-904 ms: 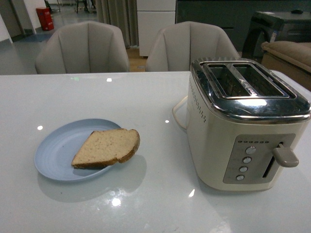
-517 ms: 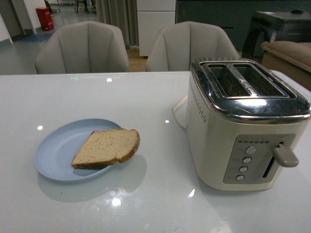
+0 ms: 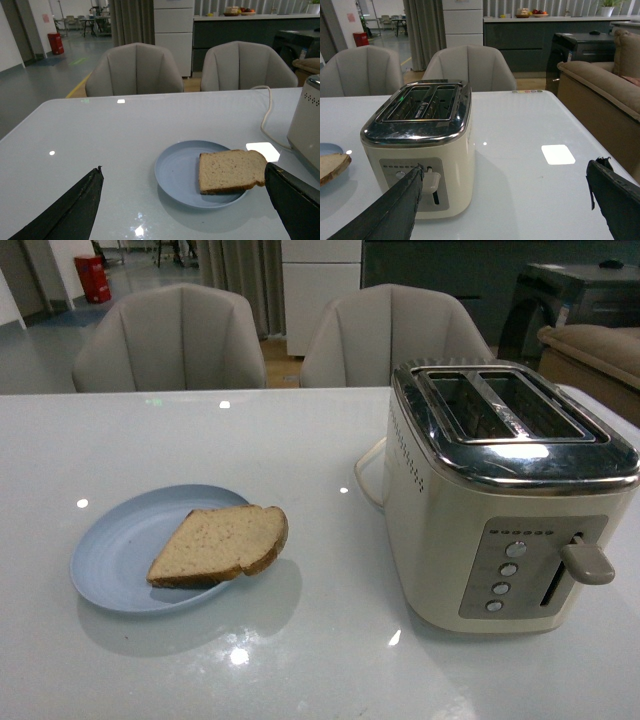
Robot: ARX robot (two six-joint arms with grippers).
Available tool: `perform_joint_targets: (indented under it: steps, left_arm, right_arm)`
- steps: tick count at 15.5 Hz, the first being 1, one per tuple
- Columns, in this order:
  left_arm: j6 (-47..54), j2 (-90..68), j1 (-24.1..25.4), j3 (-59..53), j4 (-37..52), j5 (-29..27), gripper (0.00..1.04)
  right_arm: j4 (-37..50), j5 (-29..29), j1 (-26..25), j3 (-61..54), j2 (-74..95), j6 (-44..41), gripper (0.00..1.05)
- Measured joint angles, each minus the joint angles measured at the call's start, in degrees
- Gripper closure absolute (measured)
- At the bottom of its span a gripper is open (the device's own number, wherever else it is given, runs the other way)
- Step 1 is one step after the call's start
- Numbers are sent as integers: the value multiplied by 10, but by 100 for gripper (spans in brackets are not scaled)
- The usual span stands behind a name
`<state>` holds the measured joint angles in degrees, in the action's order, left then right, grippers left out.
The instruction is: Left arm holds plate, right arm toasts bread
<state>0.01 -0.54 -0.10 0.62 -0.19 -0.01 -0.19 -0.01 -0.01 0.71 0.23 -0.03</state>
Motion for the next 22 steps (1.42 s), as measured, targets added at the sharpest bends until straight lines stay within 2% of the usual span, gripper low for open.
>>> perform_joint_targets:
  steps: [19,21,22]
  left_arm:
    - [0,0,0,0,0,0,7]
    - [-54,-47,2,32,-97,5,7]
    - [-78,-52,-5,33,-96,-5,7]
  right_arm:
    - [0,0,0,0,0,0,6]
    - [0,0,0,0,0,0,6]
    - [0,0,0,0,0,0,6]
